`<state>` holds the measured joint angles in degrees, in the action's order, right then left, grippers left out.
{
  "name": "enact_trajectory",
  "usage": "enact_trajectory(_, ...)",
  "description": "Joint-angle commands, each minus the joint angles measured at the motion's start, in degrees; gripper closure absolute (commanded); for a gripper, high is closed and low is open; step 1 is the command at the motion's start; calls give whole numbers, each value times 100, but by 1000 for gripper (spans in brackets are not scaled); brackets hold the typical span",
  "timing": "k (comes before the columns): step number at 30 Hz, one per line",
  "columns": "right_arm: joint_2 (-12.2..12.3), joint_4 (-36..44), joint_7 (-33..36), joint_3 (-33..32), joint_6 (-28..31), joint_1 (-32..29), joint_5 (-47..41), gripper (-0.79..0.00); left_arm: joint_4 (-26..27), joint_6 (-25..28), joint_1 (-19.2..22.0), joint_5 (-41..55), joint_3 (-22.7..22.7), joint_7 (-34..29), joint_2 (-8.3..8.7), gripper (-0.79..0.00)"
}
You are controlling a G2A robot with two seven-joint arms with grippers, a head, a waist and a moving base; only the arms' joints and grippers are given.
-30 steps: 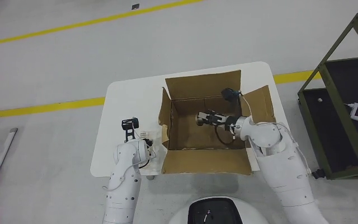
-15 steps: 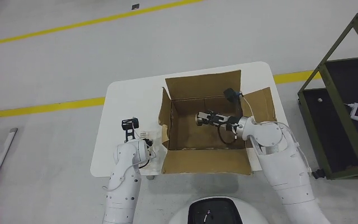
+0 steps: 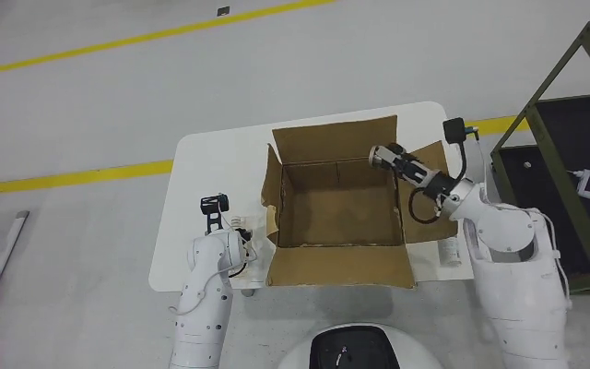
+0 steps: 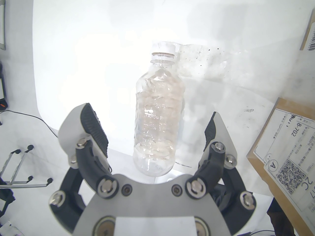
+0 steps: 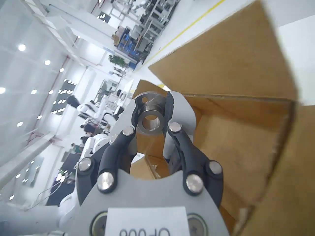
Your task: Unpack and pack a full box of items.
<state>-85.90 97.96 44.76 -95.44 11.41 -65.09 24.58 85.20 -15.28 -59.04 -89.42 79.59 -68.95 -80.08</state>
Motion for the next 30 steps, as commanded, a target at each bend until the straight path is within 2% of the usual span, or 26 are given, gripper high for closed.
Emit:
enact_trajectory(1, 24, 224, -150, -95, -66, -174, 97, 0, 0, 0, 0, 0, 0, 0, 0, -785)
enact_trajectory(7, 92, 475, -441, -353, -31, -543, -247, 0, 0, 0, 0, 0, 0, 0, 0, -785)
enact_trajectory(12, 117, 239, -421, -285, 184, -593, -1105, 0, 0, 0, 0, 0, 0, 0, 0, -785)
enact_trajectory(23, 117, 239, -421, -285, 184, -593, -1105, 0, 0, 0, 0, 0, 0, 0, 0, -785)
enact_trajectory(30, 198, 462, -958, -657, 442, -599, -1287, 0, 0, 0, 0, 0, 0, 0, 0, -785)
